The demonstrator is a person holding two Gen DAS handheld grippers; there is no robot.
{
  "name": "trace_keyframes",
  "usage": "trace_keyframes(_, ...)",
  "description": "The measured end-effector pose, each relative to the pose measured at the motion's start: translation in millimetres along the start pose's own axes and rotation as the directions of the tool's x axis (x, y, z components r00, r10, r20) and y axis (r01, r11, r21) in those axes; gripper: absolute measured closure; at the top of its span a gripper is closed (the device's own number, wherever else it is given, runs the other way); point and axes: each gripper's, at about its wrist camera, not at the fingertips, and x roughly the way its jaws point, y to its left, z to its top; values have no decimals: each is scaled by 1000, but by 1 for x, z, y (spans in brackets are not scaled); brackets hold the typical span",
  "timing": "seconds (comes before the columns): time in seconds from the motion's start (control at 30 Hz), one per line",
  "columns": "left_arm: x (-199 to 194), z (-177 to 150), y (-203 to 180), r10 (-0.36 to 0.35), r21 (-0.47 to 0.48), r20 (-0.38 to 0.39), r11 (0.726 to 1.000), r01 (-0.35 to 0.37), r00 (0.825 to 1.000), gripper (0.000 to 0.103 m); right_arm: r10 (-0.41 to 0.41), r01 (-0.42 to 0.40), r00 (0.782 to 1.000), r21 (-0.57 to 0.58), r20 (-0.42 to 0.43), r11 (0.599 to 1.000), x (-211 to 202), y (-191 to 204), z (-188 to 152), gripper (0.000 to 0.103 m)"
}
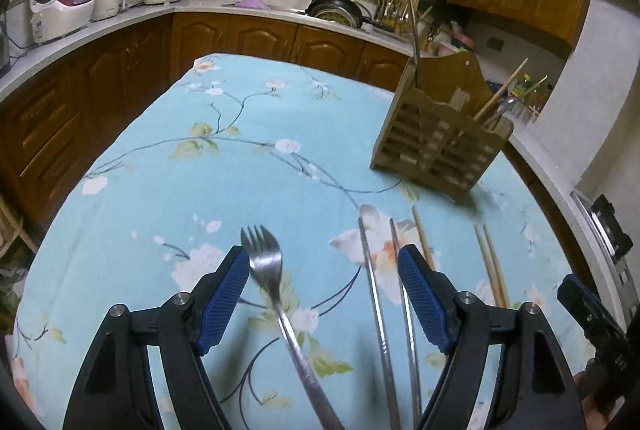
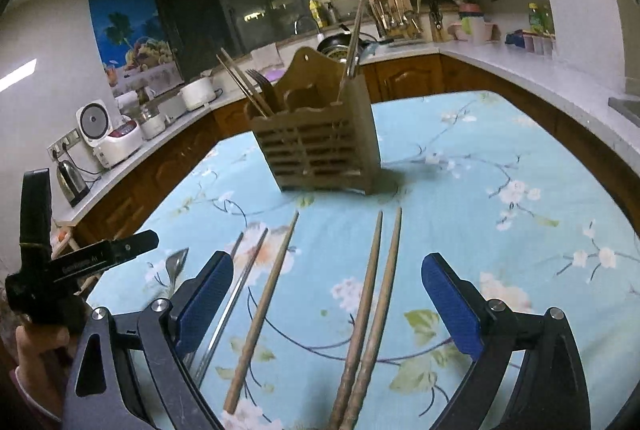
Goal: Organize utensils
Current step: 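Move both tools back down toward the remaining chopsticks and knife, then grasp a wooden chopstick with the right tool while the left tool grasps a knife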
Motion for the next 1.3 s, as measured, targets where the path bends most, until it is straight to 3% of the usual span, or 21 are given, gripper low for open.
trace_keyframes(0.4,12,5,0,30,16,-64,999,-30,998,27,2,-1,999,13,-41,1000,12,-4,-3,9)
trace_keyframes(0.63,23,7,-4,35,27,-93,999,-33,995,28,-1,4,996,28,-84,1000,26,-8,2,39)
trace_keyframes(0.9,47,20,-18,35,70,-144,997,-25,989,29,-22,26,991,26,-133,999,50,-12,17,56)
trace_keyframes(1.03,66,26,-28,32,104,-174,994,-14,984,37,-30,34,986,21,-165,999,66,-14,24,65)
trace_keyframes(1.3,106,33,-39,39,139,-251,990,-4,967,57,-74,72,965,-14,-250,997,105,-19,31,73)
